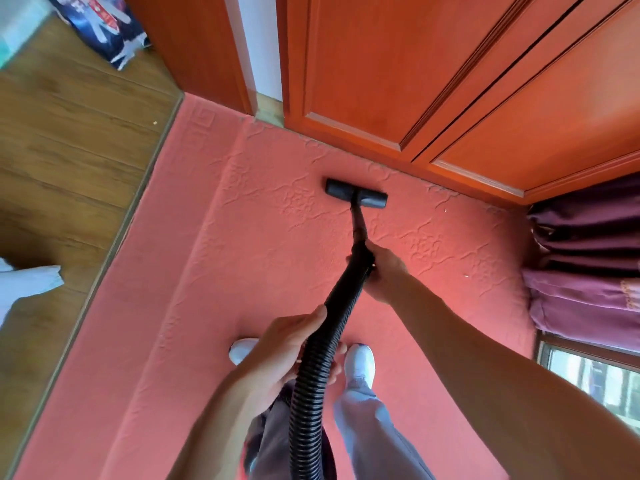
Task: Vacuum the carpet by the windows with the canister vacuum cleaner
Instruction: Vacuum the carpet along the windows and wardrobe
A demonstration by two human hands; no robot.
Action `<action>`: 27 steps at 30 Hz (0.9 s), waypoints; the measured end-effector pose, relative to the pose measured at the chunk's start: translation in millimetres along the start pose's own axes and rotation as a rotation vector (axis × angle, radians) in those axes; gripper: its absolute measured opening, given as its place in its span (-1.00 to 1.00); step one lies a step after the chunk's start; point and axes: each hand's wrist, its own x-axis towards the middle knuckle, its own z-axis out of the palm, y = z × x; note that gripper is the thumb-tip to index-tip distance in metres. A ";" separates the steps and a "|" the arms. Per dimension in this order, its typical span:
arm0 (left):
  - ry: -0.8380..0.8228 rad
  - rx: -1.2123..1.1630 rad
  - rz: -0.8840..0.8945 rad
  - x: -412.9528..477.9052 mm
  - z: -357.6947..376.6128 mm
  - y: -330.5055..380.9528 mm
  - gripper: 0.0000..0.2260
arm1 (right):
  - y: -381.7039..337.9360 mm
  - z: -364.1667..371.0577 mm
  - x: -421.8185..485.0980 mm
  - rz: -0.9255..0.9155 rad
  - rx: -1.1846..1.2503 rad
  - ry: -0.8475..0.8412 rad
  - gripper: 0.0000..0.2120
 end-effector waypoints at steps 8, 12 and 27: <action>-0.112 0.332 0.079 -113.5 62.0 26.7 -0.60 | -27.0 -41.5 -139.8 0.116 0.142 -0.214 -0.50; -0.113 0.485 0.079 -148.0 106.3 6.7 -0.67 | -30.3 -67.1 -187.4 0.130 0.218 -0.208 -0.46; -0.133 0.423 0.200 -194.7 142.0 -69.8 -0.71 | -31.3 -159.1 -285.8 0.018 0.140 -0.095 -0.80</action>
